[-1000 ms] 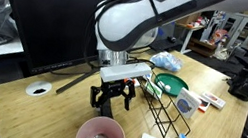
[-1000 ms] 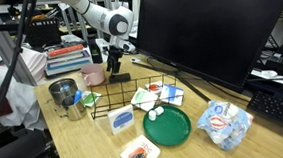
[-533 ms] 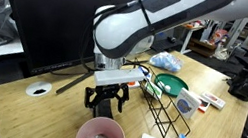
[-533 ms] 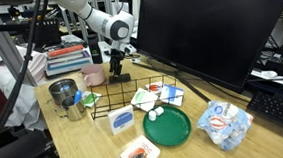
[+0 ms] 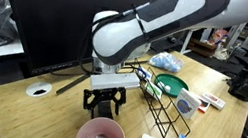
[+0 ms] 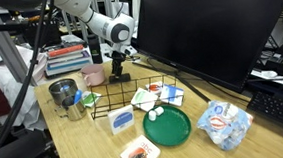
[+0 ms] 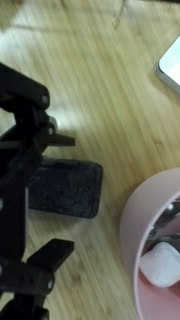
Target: Move the black object to the front of the table
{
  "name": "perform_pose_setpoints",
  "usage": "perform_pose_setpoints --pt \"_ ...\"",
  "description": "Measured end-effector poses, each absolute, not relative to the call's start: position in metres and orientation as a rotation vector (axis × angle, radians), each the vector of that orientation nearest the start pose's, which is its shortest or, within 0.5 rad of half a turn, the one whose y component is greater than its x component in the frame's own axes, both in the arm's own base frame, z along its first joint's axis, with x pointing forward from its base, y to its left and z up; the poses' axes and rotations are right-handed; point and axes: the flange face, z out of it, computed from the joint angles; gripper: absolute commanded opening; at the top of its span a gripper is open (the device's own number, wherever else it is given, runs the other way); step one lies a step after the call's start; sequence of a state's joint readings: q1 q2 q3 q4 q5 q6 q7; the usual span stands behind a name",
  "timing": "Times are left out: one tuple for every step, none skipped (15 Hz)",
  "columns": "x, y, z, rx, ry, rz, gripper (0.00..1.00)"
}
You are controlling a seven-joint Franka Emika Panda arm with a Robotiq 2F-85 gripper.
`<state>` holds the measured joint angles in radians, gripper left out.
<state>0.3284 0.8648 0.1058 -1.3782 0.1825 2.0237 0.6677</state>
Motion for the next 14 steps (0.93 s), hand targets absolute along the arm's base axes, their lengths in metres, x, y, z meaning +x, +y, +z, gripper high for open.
perform_pose_setpoints --pt "0.647 0.295 0.178 -2.966 0.551 0.469 0.95" --pt "0.648 0.294 0.175 -2.967 0.563 0.469 0.93" --pt "0.650 0.293 0.172 -2.967 0.575 0.468 0.93" --pt "0.651 0.292 0.170 -2.967 0.586 0.467 0.79" --pt "0.652 0.290 0.167 -2.968 0.596 0.469 0.68" --pt "0.653 0.289 0.165 -2.969 0.605 0.470 0.65" --pt "0.653 0.288 0.164 -2.970 0.612 0.469 0.60" --pt "0.654 0.288 0.164 -2.969 0.615 0.463 0.51" --pt "0.655 0.288 0.165 -2.967 0.617 0.456 0.45" --pt "0.656 0.288 0.167 -2.965 0.621 0.449 0.37" --pt "0.657 0.288 0.167 -2.964 0.625 0.442 0.31" --pt "0.658 0.288 0.168 -2.962 0.629 0.437 0.27" --pt "0.659 0.288 0.169 -2.961 0.631 0.431 0.27" --pt "0.660 0.288 0.171 -2.959 0.630 0.423 0.27"
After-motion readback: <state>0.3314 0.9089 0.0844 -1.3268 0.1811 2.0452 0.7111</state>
